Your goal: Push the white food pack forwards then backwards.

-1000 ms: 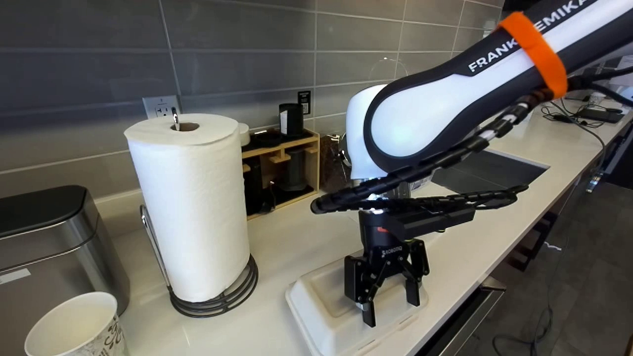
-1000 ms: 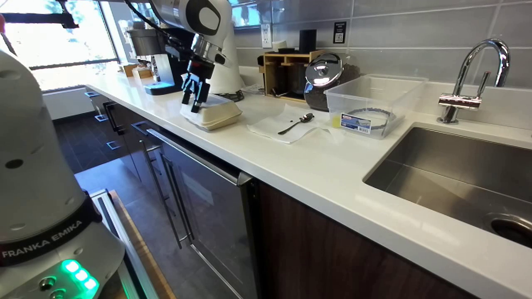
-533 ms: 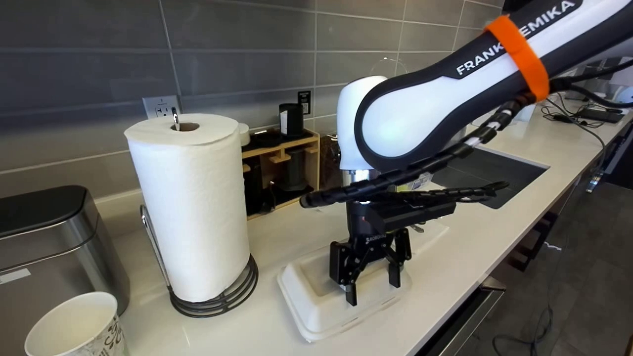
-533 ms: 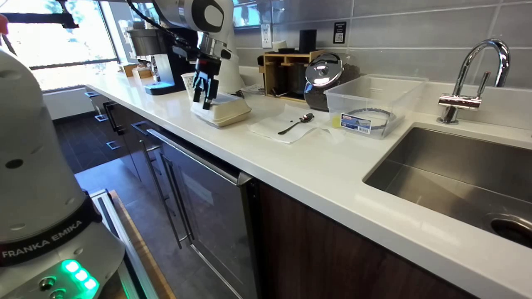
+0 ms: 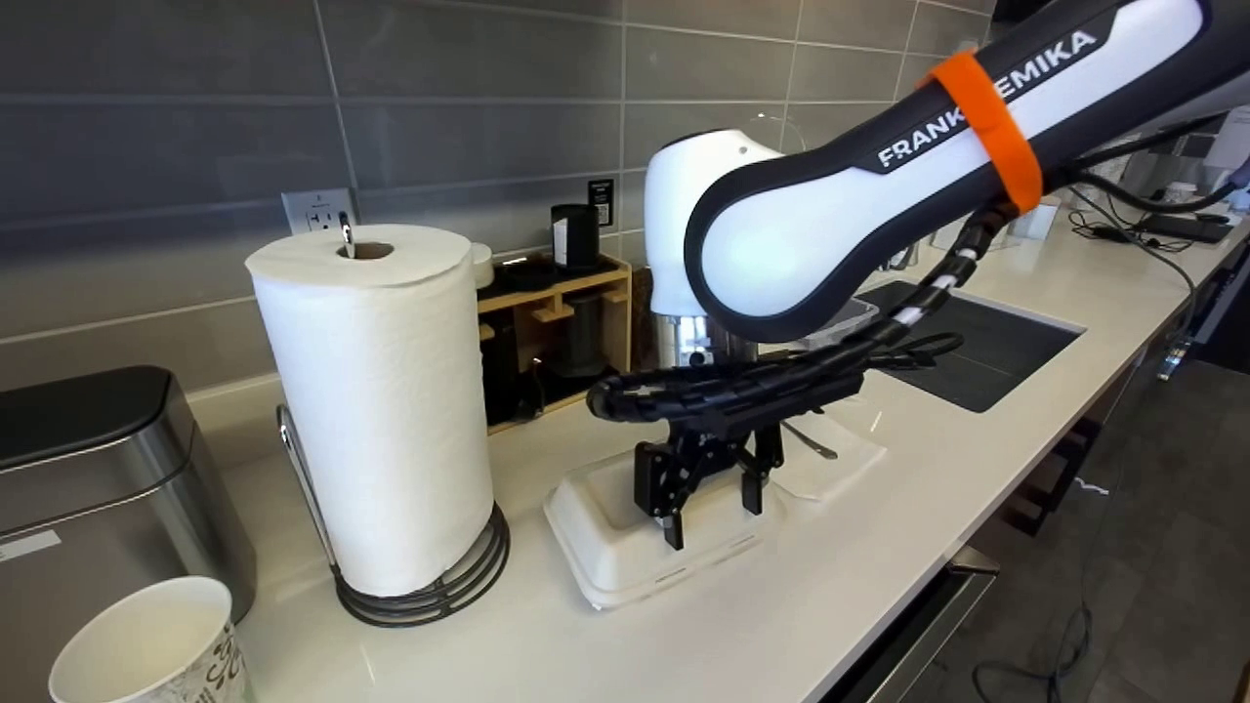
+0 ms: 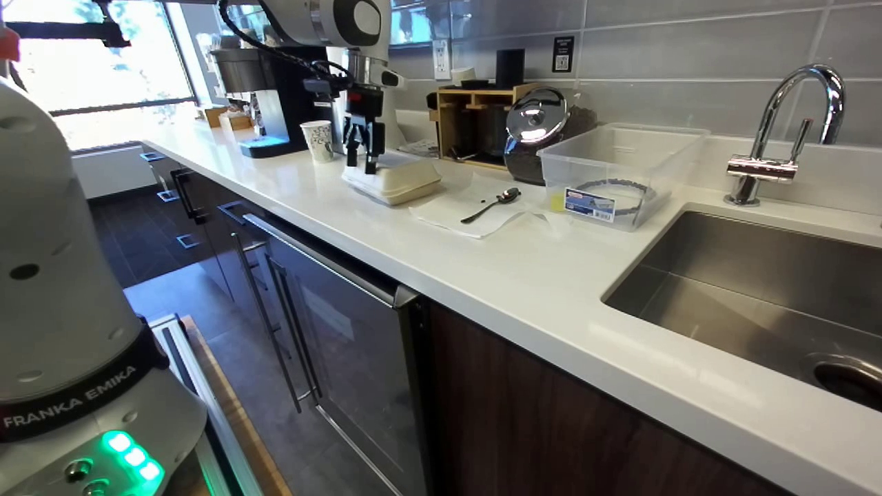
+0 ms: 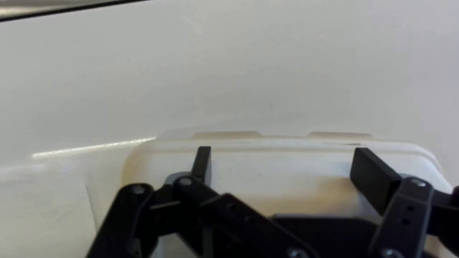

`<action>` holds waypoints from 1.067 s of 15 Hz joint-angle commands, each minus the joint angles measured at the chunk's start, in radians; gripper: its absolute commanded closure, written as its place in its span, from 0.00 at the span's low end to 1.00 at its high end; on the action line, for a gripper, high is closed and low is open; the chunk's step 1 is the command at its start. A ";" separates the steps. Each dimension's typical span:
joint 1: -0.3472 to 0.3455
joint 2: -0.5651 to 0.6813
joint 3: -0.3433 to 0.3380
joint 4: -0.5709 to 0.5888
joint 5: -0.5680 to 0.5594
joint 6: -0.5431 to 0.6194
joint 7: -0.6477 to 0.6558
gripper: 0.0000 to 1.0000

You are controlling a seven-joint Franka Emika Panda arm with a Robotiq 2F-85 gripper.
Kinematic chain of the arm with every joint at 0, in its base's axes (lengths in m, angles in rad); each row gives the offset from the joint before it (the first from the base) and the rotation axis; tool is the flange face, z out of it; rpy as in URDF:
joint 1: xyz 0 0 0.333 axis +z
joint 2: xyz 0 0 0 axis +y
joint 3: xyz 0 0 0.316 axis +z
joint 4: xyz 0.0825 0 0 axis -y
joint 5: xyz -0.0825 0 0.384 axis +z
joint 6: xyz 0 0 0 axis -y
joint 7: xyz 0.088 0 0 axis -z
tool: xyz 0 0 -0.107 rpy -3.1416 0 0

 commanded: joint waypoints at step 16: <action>0.010 0.187 -0.069 0.238 -0.136 0.142 -0.122 0.00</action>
